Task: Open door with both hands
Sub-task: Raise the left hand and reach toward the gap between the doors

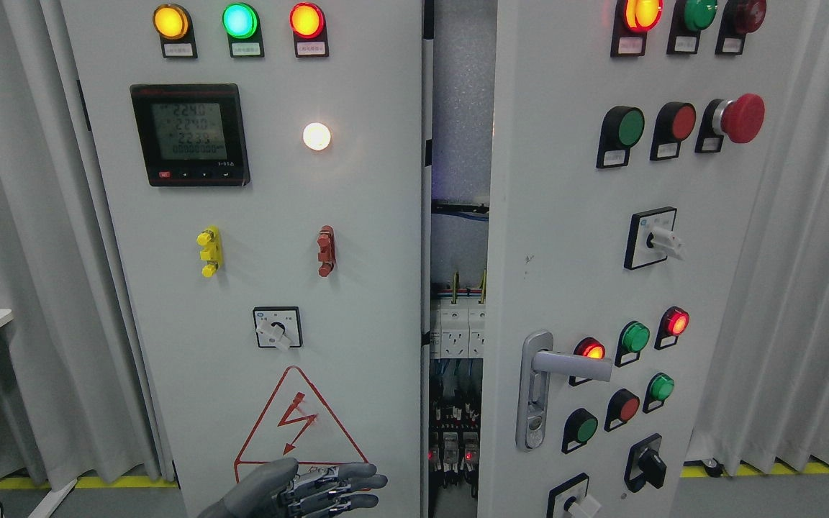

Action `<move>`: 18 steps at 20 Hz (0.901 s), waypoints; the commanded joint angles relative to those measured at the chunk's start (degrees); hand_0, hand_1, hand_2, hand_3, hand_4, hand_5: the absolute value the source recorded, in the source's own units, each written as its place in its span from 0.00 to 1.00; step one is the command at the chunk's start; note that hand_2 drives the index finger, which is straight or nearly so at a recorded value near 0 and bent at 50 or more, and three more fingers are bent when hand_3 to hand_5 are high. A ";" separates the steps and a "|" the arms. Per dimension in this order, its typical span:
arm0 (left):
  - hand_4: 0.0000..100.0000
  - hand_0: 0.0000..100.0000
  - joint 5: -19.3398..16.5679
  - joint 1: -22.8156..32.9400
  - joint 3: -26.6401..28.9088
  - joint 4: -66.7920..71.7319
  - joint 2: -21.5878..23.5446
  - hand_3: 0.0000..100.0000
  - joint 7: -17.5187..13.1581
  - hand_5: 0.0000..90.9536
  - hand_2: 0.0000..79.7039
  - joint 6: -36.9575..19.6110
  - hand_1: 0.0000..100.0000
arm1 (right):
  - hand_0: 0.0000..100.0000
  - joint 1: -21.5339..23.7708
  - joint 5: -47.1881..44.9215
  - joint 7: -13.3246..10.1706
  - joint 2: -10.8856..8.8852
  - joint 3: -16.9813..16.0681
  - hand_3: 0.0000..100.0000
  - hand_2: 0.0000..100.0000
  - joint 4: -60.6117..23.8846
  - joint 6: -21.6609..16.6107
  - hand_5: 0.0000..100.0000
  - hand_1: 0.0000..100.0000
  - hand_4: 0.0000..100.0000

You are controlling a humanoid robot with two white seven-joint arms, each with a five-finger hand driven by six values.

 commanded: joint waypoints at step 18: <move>0.03 0.29 1.65 -21.82 3.59 10.14 -16.82 0.03 3.47 0.00 0.03 11.34 0.00 | 0.22 0.00 -0.07 -0.03 -0.44 0.04 0.00 0.00 0.00 0.04 0.00 0.00 0.00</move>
